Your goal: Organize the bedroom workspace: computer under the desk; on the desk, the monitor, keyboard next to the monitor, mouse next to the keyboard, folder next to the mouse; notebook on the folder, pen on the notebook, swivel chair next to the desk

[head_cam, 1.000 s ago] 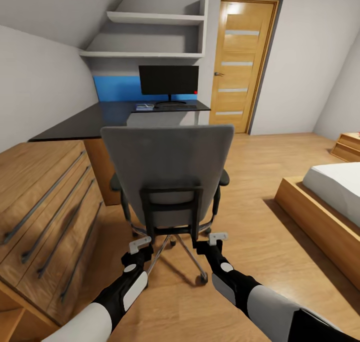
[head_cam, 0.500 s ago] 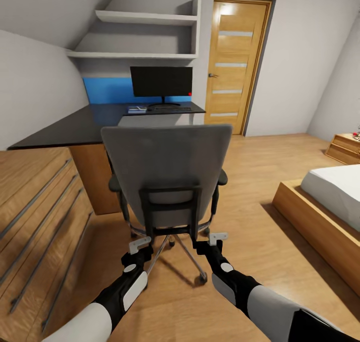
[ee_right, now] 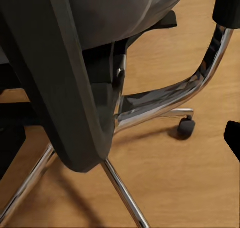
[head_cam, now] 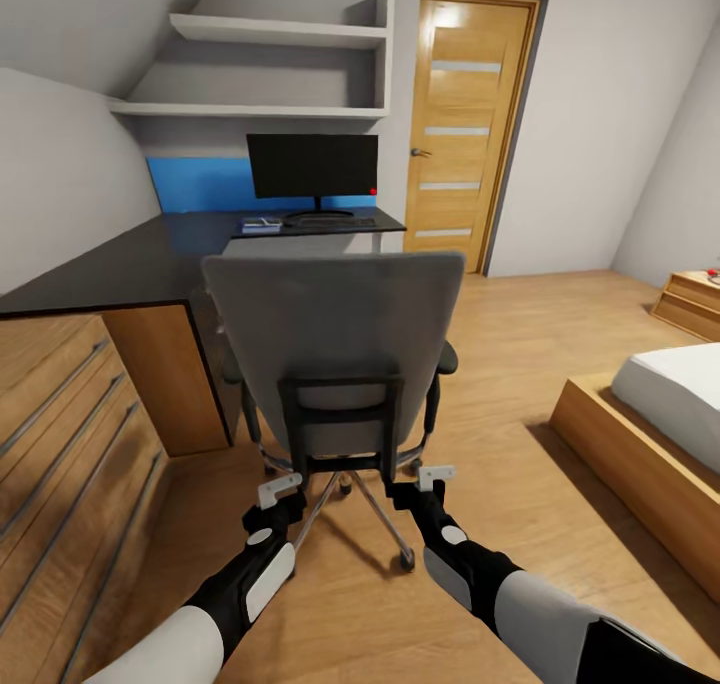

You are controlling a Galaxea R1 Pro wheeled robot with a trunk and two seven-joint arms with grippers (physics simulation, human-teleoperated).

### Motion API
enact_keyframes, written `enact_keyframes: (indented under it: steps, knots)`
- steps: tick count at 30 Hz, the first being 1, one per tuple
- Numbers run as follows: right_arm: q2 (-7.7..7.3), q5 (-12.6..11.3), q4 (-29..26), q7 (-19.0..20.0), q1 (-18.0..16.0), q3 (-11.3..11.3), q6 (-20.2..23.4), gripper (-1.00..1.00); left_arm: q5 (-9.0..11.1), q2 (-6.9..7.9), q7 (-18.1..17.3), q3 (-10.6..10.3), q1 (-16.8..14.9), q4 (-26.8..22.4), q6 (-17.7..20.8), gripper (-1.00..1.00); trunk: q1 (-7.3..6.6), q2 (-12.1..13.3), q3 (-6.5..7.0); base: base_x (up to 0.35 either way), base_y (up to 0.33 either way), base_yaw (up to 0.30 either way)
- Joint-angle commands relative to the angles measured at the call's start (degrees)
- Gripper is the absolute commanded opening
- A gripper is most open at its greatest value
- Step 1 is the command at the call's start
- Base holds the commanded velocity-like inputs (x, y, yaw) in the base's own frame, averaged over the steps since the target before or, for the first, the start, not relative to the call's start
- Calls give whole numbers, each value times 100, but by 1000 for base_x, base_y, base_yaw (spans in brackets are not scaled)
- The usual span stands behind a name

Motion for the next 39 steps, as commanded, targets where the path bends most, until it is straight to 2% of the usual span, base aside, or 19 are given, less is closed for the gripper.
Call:
enact_keyframes:
  steps: [1, 18, 28, 39]
  knots:
    - [-1, -19, -5, -40, -10, 34, -22, 100, 11, 4, 26, -49, -9, -6, -38, 100, 2, -2, -4, 322, 0, -1]
    - [6, -19, -8, -40, -7, 34, -30, 100, 10, 13, 26, -49, -9, -6, -30, 100, 2, -2, -4, 325, 0, 3]
    - [11, -19, -2, -40, -8, 34, -30, 100, 19, 13, 26, -49, -9, -6, -30, 100, 2, -2, -4, 326, 0, 157]
    - [8, -19, -2, -40, -8, 34, -30, 100, 26, 13, 26, -49, -9, -6, -30, 100, 2, -2, -4, 326, 0, 16]
